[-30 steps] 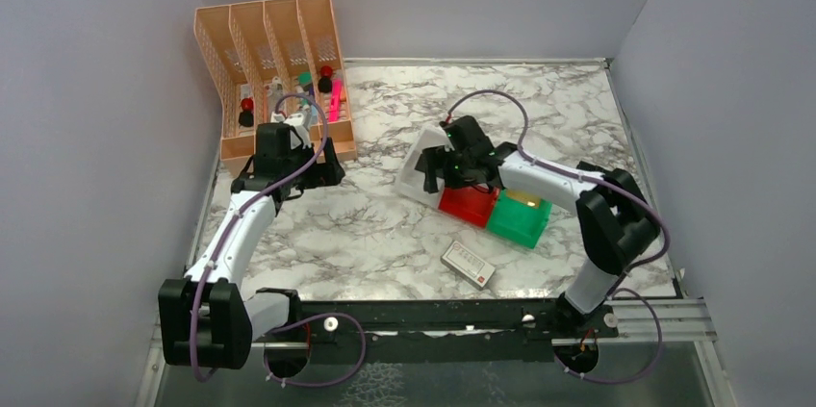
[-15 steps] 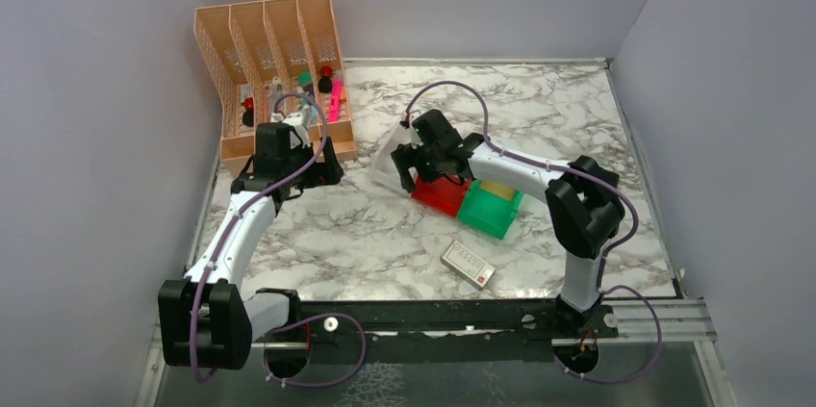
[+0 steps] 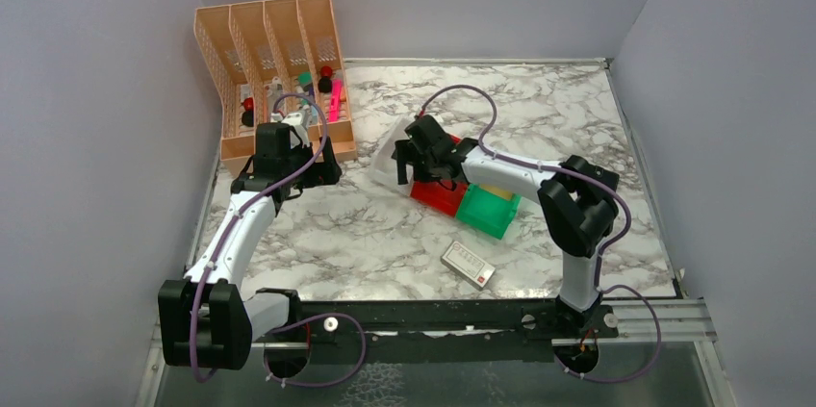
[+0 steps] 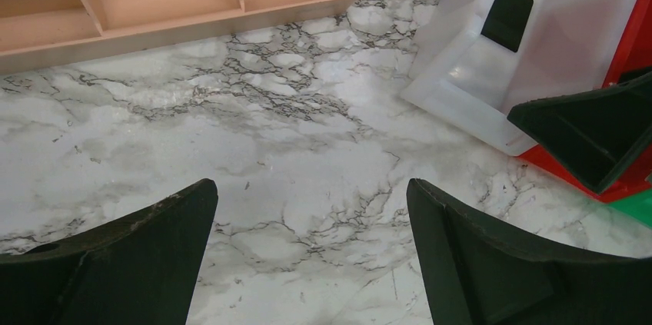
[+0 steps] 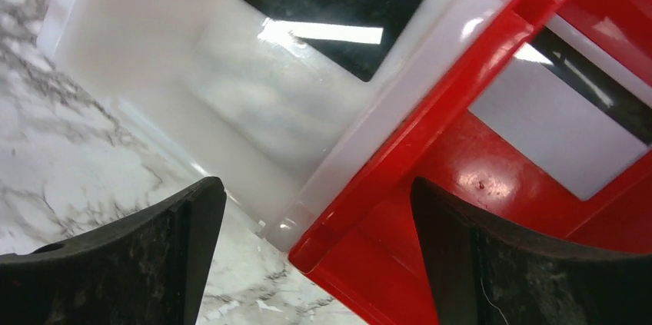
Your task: Take the credit cards out of the card holder
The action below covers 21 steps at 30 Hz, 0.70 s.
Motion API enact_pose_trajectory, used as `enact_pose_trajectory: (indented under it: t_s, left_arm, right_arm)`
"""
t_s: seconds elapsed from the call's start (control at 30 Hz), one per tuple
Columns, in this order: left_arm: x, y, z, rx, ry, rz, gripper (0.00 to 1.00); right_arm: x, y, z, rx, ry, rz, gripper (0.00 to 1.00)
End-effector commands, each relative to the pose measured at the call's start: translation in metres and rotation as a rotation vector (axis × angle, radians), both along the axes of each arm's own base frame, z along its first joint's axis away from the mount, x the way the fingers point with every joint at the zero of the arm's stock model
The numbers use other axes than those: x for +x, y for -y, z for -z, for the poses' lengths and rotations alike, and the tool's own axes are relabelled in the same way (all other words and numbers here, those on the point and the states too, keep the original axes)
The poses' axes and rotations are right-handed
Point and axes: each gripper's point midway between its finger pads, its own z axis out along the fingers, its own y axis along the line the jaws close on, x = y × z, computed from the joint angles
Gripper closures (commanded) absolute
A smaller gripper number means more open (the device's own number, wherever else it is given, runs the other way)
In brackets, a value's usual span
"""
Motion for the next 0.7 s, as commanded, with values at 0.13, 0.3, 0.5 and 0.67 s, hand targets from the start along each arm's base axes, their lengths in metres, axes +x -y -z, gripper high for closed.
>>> enact_pose_trajectory:
  t_s: [0.13,0.3,0.5,0.67]
  left_arm:
    - [0.001,-0.005,0.000,0.031,0.008,-0.010,0.03]
    - [0.001,-0.006,0.000,0.036,0.008,-0.013,0.03]
    - [0.001,-0.007,0.001,0.039,0.007,-0.016,0.03]
    - [0.002,-0.007,0.002,0.041,0.004,-0.020,0.03]
  right_arm:
    - [0.024,0.021,-0.003,-0.007,-0.015,0.437,0.04]
    - [0.016,0.020,0.011,-0.055,-0.037,0.378,0.09]
    - [-0.003,0.011,0.011,-0.053,-0.013,0.197,0.15]
    - [-0.019,0.003,0.017,-0.062,-0.029,0.038,0.19]
